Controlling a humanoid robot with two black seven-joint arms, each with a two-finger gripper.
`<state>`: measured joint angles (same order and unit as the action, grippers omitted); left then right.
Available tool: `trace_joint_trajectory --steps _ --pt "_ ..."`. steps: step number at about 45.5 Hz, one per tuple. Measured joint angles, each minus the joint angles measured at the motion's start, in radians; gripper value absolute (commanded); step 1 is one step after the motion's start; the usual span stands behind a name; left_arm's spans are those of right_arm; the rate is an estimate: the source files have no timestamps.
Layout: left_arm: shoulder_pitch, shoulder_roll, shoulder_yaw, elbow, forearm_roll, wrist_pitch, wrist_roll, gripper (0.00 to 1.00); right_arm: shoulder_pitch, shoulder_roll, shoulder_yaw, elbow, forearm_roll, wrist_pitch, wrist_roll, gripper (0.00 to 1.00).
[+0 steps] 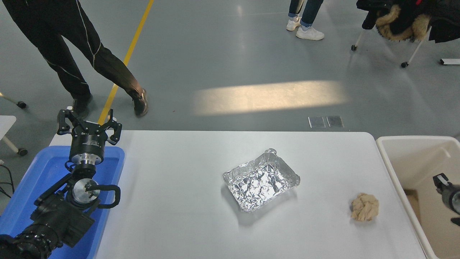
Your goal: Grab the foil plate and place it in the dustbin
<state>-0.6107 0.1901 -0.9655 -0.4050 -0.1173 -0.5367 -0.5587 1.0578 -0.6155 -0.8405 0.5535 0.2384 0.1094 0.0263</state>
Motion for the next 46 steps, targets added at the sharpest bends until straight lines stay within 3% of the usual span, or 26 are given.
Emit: trace_joint_trajectory --steps 8,20,35,46 --pt "0.000 0.000 0.000 0.000 0.000 0.000 0.000 0.99 0.339 -0.003 -0.244 0.310 -0.027 0.011 0.000 1.00" --pt "0.000 0.000 0.001 0.000 0.001 0.000 0.000 0.99 0.775 0.094 -0.495 0.676 -0.041 0.081 0.000 1.00" --pt "0.001 0.000 -0.001 0.000 -0.001 0.000 0.000 0.99 1.220 0.231 -0.568 0.980 -0.044 0.332 0.000 1.00" --pt "0.002 0.000 -0.001 0.001 -0.002 0.000 -0.001 0.99 1.469 0.275 -0.568 1.065 -0.042 0.540 0.000 1.00"
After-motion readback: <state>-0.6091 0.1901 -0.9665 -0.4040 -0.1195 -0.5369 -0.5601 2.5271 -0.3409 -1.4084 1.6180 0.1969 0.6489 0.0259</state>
